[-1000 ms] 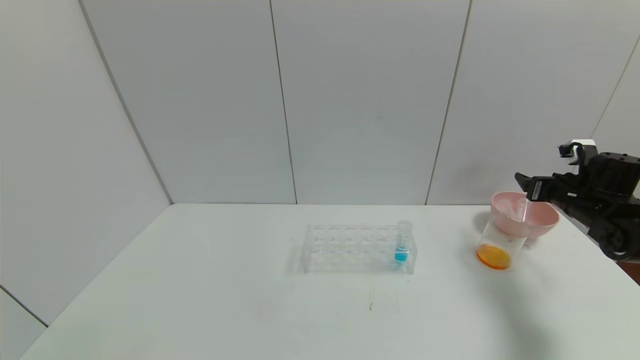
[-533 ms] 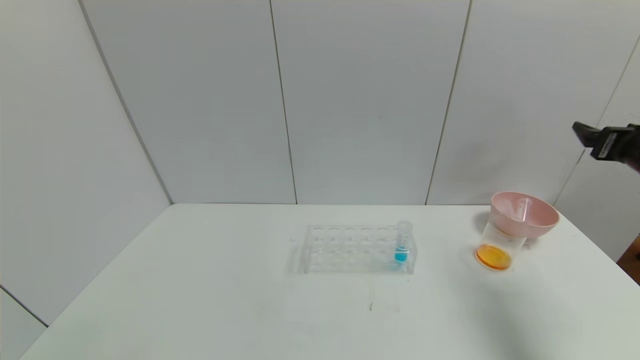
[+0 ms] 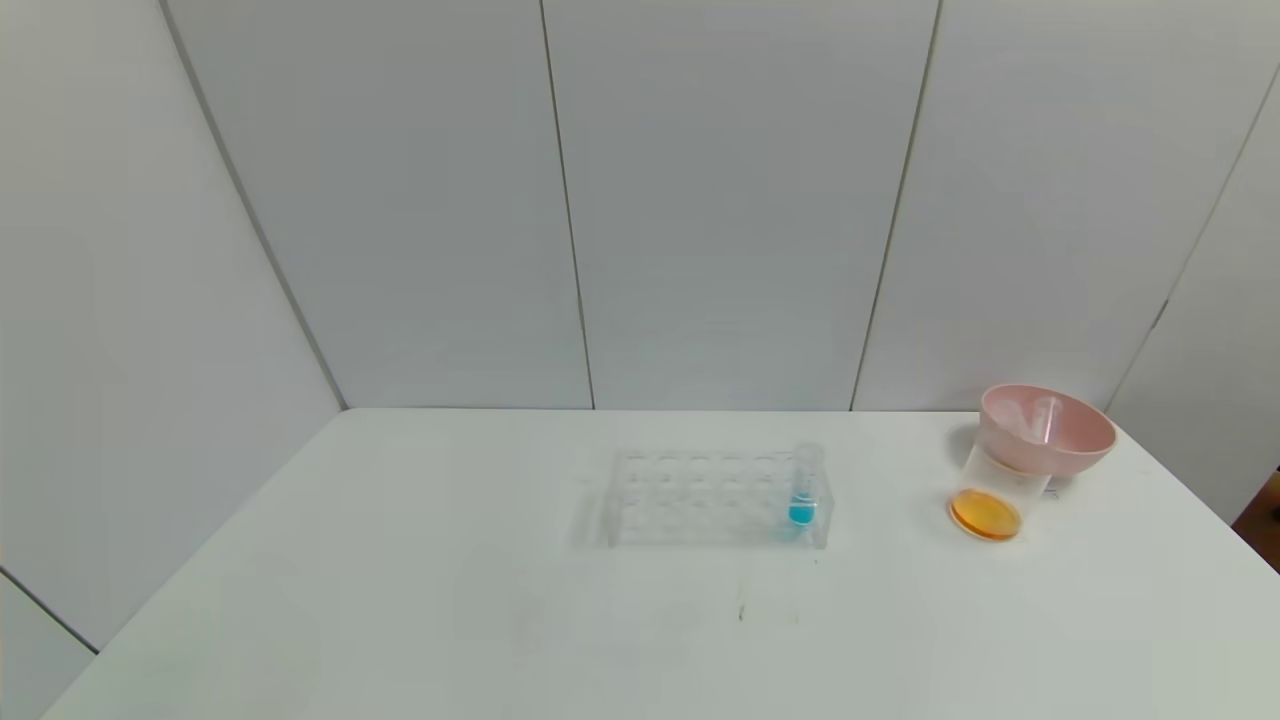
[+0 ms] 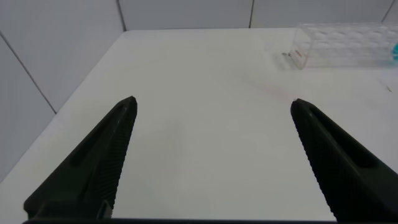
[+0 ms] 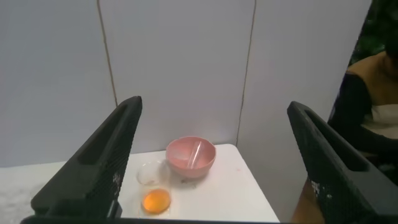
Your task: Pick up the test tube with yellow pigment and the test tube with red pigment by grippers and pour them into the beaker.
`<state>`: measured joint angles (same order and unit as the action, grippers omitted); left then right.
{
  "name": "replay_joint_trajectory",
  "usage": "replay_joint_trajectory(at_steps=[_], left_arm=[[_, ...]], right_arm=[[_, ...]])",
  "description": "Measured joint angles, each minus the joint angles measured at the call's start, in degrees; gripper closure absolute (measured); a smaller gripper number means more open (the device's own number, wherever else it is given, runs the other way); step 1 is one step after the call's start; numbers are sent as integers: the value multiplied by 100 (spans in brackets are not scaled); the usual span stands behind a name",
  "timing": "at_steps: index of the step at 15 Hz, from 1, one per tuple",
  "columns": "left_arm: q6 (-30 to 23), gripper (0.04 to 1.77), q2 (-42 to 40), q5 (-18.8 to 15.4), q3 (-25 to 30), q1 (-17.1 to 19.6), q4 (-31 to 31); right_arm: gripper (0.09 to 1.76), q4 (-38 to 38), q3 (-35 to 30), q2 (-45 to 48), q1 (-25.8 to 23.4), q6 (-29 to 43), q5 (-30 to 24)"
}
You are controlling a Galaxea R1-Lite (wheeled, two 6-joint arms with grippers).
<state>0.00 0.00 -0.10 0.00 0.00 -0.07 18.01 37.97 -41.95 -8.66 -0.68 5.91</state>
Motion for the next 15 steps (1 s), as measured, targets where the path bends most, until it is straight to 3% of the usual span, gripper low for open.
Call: replay_joint_trajectory(at_steps=[4,9,12,15], left_arm=[[0,5,0,2,0,0,0],[0,5,0,0,0,0,0],[0,5,0,0,0,0,0],[0,5,0,0,0,0,0]], right_arm=[[16,-1312,-959,2120,563,-90,347],[15,-1664,-3007,3340,767,-121,399],[15,-2177,-3412,3920,803,-84,-138],[15,-1922,-3644,4133,811,-126,-741]])
